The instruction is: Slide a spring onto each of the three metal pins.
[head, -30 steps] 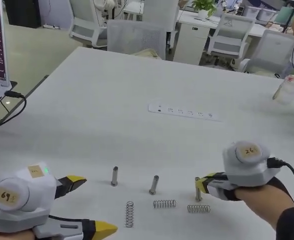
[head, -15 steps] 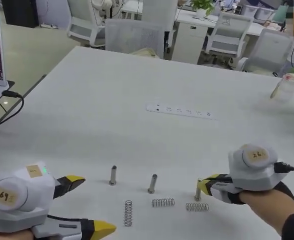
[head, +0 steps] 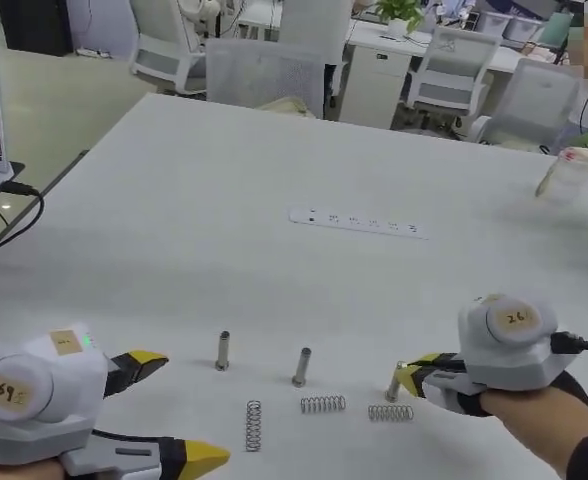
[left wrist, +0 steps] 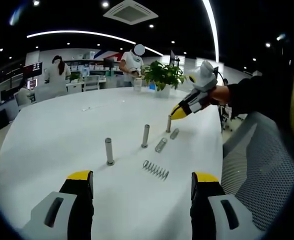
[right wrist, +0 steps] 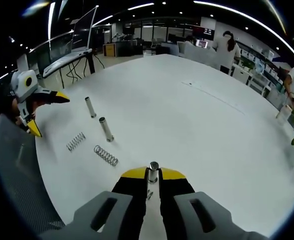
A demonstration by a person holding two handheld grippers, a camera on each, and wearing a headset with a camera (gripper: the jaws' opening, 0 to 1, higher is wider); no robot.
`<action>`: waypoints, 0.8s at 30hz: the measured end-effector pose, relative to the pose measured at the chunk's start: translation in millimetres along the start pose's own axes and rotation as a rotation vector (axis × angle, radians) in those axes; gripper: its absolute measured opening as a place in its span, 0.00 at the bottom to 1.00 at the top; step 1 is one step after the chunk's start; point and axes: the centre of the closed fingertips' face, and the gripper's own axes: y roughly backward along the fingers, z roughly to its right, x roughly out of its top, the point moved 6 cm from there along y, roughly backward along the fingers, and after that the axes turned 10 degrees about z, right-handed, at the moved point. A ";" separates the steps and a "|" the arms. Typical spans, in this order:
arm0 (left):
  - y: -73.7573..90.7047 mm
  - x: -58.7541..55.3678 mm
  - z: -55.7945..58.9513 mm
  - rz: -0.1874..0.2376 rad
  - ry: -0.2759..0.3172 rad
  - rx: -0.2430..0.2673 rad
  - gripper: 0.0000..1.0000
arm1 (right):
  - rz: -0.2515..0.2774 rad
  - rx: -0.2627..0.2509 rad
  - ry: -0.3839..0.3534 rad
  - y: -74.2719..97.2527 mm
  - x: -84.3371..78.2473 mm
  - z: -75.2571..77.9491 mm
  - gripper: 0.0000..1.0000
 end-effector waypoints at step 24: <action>0.4 -0.1 0.8 -0.003 0.002 -0.003 0.77 | -0.002 0.008 0.015 1.0 -1.4 -0.9 0.07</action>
